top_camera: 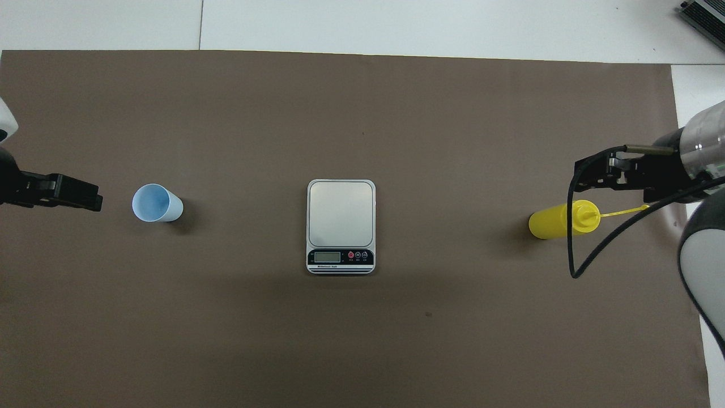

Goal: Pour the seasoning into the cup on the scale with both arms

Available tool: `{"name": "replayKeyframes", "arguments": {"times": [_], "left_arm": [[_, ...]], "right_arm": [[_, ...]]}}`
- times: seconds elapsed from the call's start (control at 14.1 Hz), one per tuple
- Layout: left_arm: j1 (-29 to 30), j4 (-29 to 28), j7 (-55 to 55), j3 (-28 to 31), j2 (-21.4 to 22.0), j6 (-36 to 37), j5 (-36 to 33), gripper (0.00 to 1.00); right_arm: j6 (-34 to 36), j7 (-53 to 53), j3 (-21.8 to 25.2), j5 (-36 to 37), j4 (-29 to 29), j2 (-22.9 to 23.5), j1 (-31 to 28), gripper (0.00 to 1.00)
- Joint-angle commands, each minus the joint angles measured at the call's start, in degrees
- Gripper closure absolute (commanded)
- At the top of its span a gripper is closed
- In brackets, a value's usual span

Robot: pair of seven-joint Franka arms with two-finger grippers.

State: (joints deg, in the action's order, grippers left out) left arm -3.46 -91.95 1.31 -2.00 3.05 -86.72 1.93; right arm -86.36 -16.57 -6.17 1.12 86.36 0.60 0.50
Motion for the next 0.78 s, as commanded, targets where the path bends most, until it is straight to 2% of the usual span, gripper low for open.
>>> {"name": "replayKeyframes", "arguments": {"times": [0.0, 0.5, 0.71], "left_arm": [[0.0, -1.8, 0.8, 0.3, 1.8, -0.6, 0.6, 0.0], [0.1, -2.4, 1.0, 0.2, 1.9, -1.5, 0.6, 0.0], [0.1, -4.8, 1.1, 0.3, 2.7, -3.9, 0.6, 0.0]], "right_arm": [[1.1, 1.4, -0.2, -0.7, -0.4, 0.1, -0.7, 0.0], [1.0, 1.4, -0.2, -0.8, -0.4, 0.1, -0.7, 0.0], [1.0, 1.4, -0.2, -0.7, -0.4, 0.1, -0.8, 0.0]]}}
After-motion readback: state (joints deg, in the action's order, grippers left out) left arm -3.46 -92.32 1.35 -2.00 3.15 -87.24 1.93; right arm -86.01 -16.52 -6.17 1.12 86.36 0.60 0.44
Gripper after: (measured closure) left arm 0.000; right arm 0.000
